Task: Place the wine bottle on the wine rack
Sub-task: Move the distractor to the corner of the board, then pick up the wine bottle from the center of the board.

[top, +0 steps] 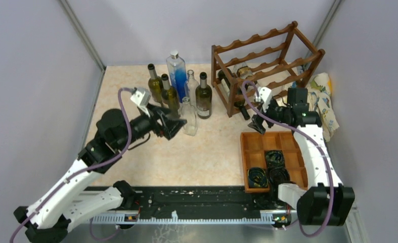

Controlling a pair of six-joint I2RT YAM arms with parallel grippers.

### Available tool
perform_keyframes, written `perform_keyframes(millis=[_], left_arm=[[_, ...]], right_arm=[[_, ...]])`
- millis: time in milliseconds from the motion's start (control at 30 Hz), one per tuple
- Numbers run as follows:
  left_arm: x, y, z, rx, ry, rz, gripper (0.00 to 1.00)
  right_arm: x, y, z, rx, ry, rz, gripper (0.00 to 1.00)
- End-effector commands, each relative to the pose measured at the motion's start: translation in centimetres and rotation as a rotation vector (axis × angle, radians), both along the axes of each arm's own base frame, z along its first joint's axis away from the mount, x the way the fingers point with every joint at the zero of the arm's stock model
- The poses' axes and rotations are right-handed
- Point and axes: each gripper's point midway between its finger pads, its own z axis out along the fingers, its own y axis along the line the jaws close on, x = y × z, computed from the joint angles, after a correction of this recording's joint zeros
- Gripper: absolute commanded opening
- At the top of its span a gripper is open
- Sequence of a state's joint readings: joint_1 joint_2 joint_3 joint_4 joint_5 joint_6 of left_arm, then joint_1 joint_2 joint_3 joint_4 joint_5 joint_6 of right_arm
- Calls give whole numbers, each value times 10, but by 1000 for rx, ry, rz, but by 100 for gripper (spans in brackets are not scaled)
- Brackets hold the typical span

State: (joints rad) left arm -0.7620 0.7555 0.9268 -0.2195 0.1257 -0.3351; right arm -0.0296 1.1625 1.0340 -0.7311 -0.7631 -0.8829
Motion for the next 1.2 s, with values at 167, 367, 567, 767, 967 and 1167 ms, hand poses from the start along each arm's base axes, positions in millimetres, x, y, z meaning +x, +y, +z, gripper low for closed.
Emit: perform_keyframes(millis=[167, 367, 567, 767, 967, 1167], left_arm=[[76, 15, -3, 398, -26, 251, 92], [111, 0, -33, 540, 38, 274, 90], [131, -13, -60, 607, 88, 285, 86], [139, -15, -83, 659, 126, 296, 76], [144, -22, -97, 681, 130, 276, 57], [146, -30, -102, 699, 124, 231, 33]], right_arm=[[-46, 9, -15, 182, 72, -99, 98], [-32, -21, -23, 98, 6, -253, 98], [-31, -27, -22, 74, -32, -283, 98], [-31, -29, -22, 63, -38, -288, 98], [-32, -29, -24, 61, -37, -284, 98], [-32, -29, -25, 60, -35, -281, 98]])
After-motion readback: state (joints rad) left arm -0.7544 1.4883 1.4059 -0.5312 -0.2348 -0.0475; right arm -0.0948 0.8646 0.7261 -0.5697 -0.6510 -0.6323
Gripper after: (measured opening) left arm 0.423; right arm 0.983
